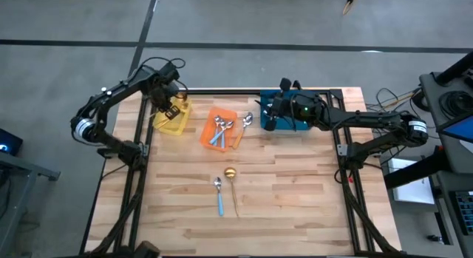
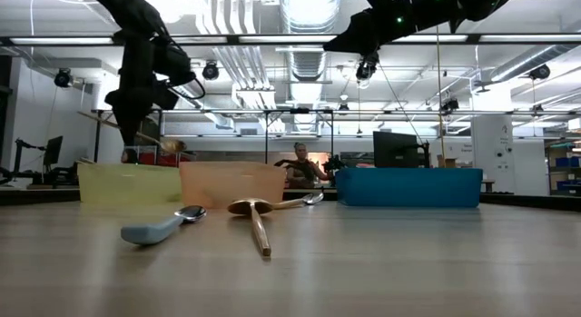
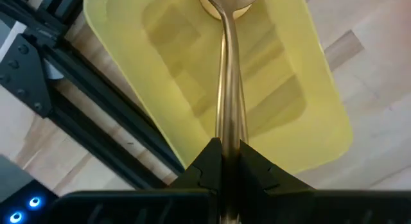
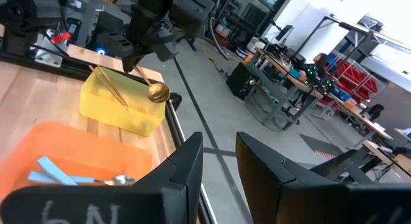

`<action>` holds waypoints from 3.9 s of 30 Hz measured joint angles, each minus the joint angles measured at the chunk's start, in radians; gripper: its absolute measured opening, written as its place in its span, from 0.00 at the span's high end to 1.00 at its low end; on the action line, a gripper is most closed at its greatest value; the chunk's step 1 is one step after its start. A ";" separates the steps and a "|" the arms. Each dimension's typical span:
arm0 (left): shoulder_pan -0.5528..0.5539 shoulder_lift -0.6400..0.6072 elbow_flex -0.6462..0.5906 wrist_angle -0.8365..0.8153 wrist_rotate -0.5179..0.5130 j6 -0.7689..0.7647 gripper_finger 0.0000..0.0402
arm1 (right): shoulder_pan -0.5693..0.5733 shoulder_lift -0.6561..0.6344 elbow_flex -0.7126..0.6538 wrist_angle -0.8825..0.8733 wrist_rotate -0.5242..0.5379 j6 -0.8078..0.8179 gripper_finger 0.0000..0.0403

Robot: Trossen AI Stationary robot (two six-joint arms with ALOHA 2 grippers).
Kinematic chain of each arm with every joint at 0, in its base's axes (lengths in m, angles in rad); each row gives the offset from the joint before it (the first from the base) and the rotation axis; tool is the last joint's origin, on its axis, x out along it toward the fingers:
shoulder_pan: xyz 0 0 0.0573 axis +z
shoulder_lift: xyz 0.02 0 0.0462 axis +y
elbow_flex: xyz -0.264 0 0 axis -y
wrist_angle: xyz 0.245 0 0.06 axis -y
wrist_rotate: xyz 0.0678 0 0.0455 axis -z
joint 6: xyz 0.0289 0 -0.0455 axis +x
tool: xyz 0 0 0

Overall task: Sort silverware by color (type)
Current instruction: Put the gold spoon into the yellow bin

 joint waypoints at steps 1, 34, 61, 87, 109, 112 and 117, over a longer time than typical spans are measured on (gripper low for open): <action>0.004 0.009 0.018 -0.018 0.000 0.003 0.99 | -0.001 0.000 0.000 0.000 0.000 0.000 0.79; 0.062 0.165 0.022 -0.084 0.105 -0.008 0.98 | -0.017 0.001 0.000 -0.008 0.000 -0.006 0.82; 0.062 0.201 0.018 -0.048 0.094 -0.019 0.98 | -0.017 0.001 0.000 -0.008 0.000 -0.009 0.82; 0.062 0.201 0.018 -0.003 0.095 -0.062 0.98 | -0.017 0.001 0.000 -0.008 0.000 -0.010 0.82; 0.062 0.201 -0.022 0.058 0.095 -0.108 0.98 | -0.017 0.001 0.000 -0.008 0.000 -0.010 0.82; 0.062 0.201 -0.022 0.062 0.095 -0.114 0.98 | -0.017 0.001 0.000 -0.008 0.000 -0.010 0.82; 0.062 0.201 -0.022 0.081 0.095 -0.118 0.98 | -0.017 0.001 0.000 -0.008 0.000 -0.015 0.82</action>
